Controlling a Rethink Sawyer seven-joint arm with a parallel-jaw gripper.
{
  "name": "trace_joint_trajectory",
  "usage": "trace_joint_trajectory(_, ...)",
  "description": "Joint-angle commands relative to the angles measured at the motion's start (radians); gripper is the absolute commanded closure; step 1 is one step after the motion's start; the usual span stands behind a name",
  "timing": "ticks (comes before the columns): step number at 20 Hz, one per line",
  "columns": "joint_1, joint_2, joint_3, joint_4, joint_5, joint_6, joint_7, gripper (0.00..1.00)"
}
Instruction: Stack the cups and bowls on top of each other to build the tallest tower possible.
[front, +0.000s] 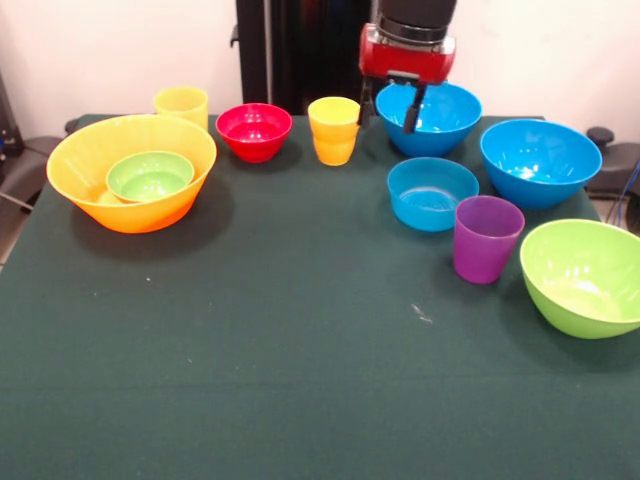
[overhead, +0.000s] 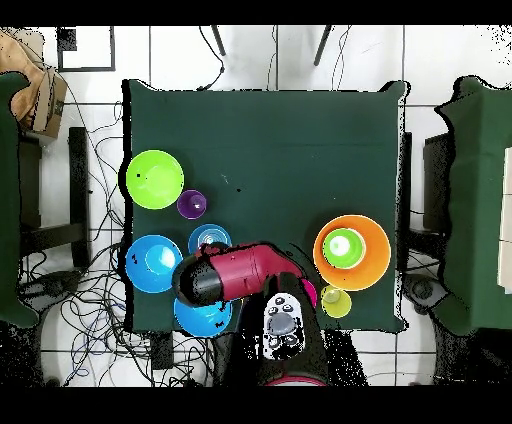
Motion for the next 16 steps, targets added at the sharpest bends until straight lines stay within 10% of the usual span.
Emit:
trace_joint_trajectory(1, 0.069, 0.023, 0.030, 0.029, 0.051, 0.069, 0.131, 0.00)
trace_joint_trajectory(6, 0.056, 0.046, 0.044, 0.061, 0.099, -0.031, 0.158, 0.00)
trace_joint_trajectory(16, 0.238, 0.043, -0.064, 0.091, 0.345, -0.138, 0.399, 0.00)
